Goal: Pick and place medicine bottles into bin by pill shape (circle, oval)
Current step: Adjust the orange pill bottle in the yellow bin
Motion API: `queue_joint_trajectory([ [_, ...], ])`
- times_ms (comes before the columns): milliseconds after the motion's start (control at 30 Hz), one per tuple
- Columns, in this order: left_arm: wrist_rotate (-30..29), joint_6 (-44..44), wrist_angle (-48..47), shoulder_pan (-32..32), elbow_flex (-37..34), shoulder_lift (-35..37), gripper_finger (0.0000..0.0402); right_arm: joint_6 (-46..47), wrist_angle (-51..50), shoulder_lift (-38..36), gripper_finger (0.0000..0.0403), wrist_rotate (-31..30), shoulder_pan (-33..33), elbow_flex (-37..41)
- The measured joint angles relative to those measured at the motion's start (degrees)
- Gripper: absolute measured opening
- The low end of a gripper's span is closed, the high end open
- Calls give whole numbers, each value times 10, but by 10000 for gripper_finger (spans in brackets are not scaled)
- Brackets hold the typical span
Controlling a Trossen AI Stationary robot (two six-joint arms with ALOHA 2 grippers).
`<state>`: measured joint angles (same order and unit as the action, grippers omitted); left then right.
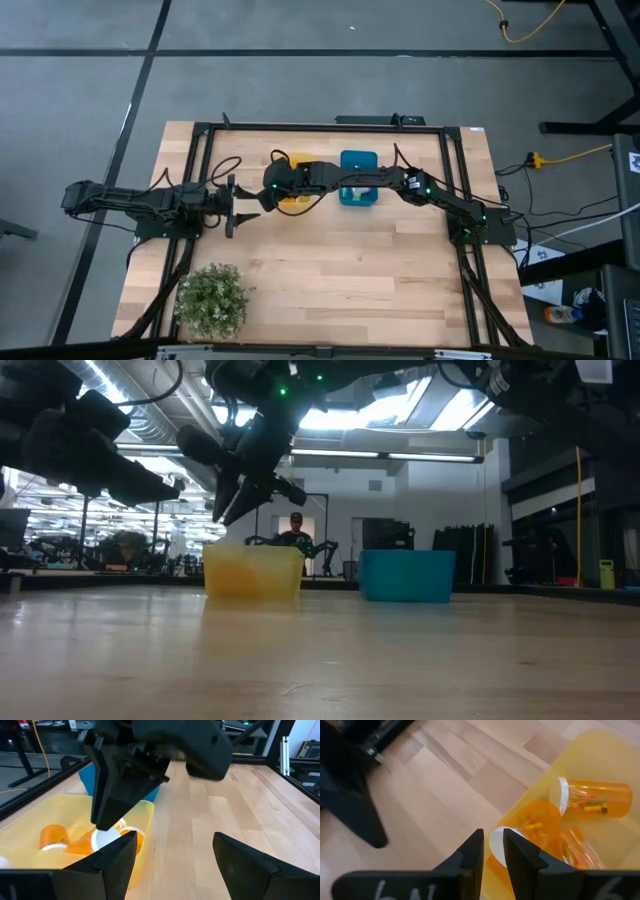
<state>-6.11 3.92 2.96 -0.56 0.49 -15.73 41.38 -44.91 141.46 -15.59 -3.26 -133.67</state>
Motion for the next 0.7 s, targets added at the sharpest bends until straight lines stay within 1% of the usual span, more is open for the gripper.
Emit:
queue_joint_trajectory([
  [533, -2, 0, 1, 0, 0, 0, 255, -6, -8, 13, 75, 2, -10, 0],
  [700, -2, 0, 1, 0, 0, 0, 255, -10, -34, 18, 75, -1, -10, 0],
])
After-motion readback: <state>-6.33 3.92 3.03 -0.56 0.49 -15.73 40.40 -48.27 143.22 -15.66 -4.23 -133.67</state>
